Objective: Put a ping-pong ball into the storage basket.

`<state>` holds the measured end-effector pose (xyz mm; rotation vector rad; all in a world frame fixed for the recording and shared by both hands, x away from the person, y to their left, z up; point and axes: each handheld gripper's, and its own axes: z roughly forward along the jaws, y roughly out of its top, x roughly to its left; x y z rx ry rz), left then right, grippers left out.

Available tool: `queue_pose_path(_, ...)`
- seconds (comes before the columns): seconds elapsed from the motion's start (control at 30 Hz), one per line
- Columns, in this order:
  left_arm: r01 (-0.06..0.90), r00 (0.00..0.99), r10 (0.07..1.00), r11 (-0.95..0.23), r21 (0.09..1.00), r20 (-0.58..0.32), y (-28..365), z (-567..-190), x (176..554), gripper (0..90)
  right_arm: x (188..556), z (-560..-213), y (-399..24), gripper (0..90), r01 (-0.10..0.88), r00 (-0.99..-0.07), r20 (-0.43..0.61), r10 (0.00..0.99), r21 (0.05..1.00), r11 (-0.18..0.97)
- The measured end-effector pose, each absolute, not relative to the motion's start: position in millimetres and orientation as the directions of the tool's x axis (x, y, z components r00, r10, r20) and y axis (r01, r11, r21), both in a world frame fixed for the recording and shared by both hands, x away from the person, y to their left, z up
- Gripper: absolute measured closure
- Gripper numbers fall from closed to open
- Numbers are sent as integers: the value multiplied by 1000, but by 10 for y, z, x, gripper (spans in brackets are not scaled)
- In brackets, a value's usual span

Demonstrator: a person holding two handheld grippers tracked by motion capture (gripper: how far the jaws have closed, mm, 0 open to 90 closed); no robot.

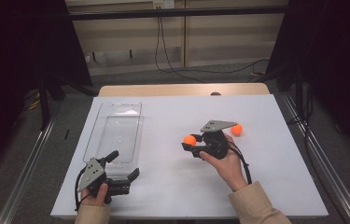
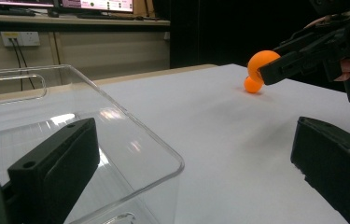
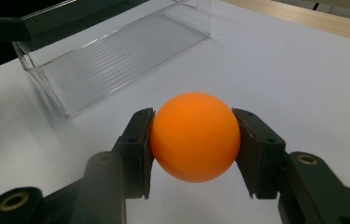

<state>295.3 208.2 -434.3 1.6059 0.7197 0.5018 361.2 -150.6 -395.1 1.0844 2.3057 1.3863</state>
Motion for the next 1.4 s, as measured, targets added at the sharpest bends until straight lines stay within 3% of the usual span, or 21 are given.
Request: queue_pose_path(1.4, 165, 720, 690, -59, 984, -80, 2066, -4342, 2946, 10, 3664, -3916, -1325, 511, 460, -713, 172, 680, 846, 269)
